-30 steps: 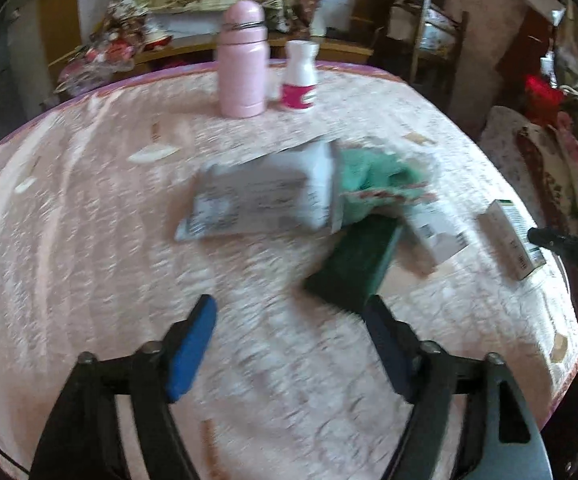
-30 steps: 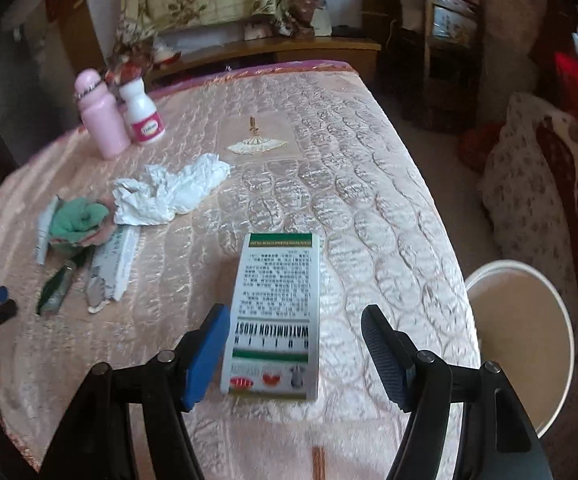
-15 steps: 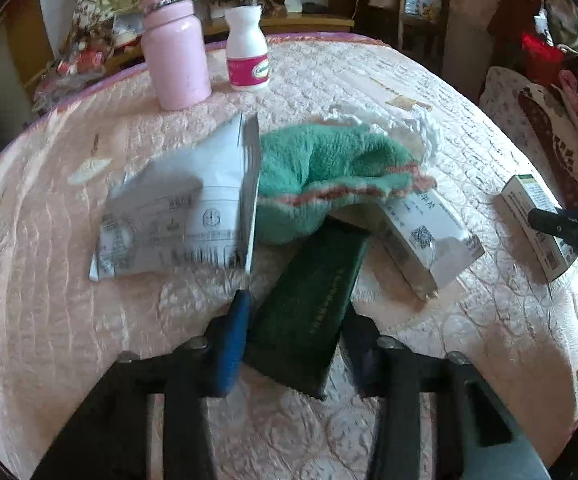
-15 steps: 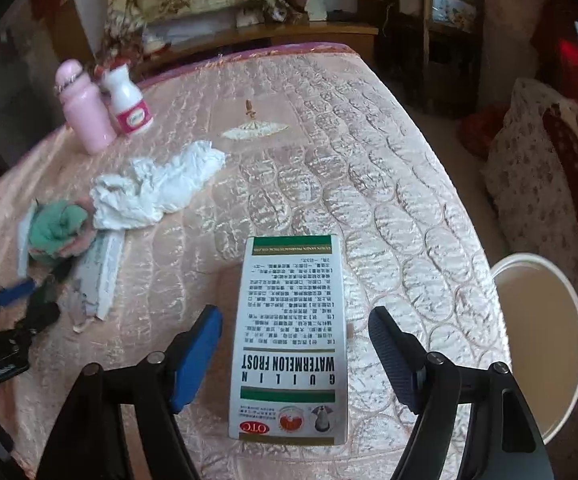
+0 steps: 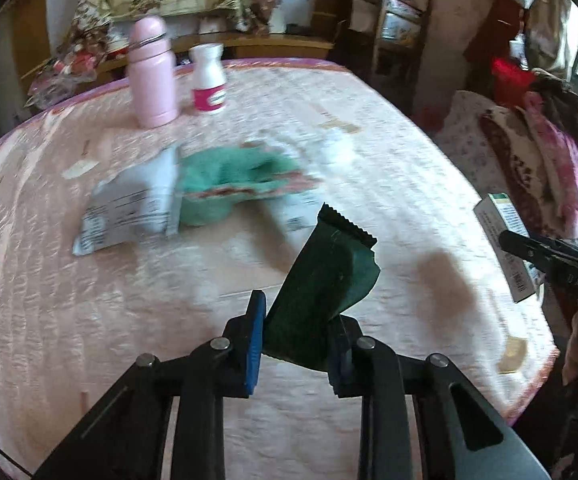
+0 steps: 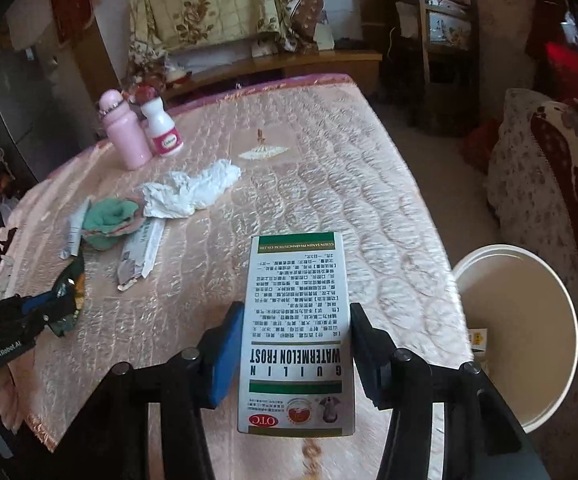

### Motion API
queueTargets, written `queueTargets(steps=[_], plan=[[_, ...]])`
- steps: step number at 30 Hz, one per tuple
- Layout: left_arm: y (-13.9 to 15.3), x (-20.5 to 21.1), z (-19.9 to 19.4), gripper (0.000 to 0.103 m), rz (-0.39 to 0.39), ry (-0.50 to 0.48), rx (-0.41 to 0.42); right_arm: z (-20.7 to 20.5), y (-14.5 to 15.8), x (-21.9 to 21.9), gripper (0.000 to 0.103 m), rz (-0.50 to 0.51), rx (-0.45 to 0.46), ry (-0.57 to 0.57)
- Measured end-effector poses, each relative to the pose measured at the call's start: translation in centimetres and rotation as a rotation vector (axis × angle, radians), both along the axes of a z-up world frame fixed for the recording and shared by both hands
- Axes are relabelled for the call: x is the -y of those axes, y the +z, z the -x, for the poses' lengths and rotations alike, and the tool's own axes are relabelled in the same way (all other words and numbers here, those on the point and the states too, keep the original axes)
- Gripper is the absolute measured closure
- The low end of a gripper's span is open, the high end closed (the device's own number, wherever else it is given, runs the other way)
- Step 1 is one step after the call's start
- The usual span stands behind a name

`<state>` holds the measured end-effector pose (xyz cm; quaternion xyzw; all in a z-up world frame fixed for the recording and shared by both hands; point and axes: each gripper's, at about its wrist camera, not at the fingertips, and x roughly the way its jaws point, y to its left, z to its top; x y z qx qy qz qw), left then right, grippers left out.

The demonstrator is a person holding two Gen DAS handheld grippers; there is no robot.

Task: Collect trash
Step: 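Grasp the white medicine box with the right tool while the left grasps the dark green wrapper, then carry the medicine box and green wrapper over the white bucket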

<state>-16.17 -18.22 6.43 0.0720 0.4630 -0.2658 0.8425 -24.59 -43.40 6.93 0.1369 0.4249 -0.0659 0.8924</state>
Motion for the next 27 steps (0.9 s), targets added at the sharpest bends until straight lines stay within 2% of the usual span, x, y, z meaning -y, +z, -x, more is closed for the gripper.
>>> queueTargets(steps=[10, 16, 27], plan=[[1.4, 9.0, 2.6, 0.075, 0.039, -0.107, 0.013, 4.0, 1.1, 3.6, 0.049, -0.007, 0.035, -0.08], [1.6, 14.0, 4.2, 0.075, 0.019, -0.167, 0.045, 6.1, 1.1, 6.6, 0.049, -0.013, 0.039, -0.143], [1.4, 20.7, 5.5, 0.075, 0.004, -0.249, 0.049, 9.1, 0.4, 11.5, 0.049, -0.029, 0.034, -0.262]])
